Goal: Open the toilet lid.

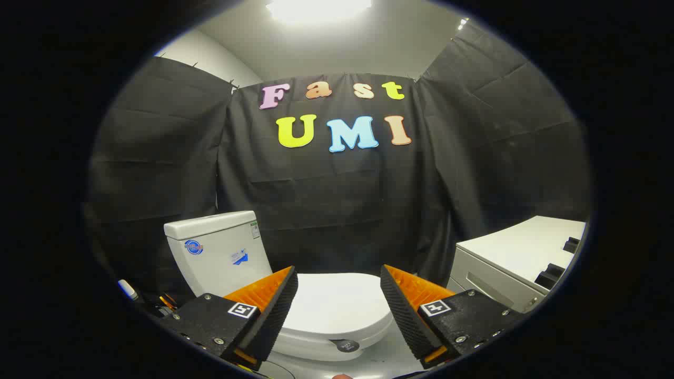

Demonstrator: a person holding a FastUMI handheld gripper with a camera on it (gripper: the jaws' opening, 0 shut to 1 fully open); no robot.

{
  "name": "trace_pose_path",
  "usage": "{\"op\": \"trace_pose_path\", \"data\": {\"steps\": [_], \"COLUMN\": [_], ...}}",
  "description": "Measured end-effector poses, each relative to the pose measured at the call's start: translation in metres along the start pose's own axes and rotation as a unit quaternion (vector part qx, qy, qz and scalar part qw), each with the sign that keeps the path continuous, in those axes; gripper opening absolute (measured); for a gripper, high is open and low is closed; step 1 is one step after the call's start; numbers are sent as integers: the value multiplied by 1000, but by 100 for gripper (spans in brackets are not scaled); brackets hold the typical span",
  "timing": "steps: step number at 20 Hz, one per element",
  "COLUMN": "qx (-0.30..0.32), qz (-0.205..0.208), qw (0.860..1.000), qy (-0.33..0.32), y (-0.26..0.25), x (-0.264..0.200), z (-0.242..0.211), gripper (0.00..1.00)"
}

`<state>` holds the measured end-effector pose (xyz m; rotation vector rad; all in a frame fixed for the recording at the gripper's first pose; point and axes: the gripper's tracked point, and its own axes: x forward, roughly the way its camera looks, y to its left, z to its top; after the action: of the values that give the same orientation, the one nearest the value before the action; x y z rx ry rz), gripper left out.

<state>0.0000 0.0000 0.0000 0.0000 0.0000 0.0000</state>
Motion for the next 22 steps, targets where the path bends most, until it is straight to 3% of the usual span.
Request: {"op": "trace_pose_path", "data": {"steps": [15,22], "qx": [-8,46], "qz": [10,26], "qw": [1000,998], "qy": [-1,39], "y": [5,-3], "x": [-2,10], "z": [-7,-29], "gripper": [97,97]}}
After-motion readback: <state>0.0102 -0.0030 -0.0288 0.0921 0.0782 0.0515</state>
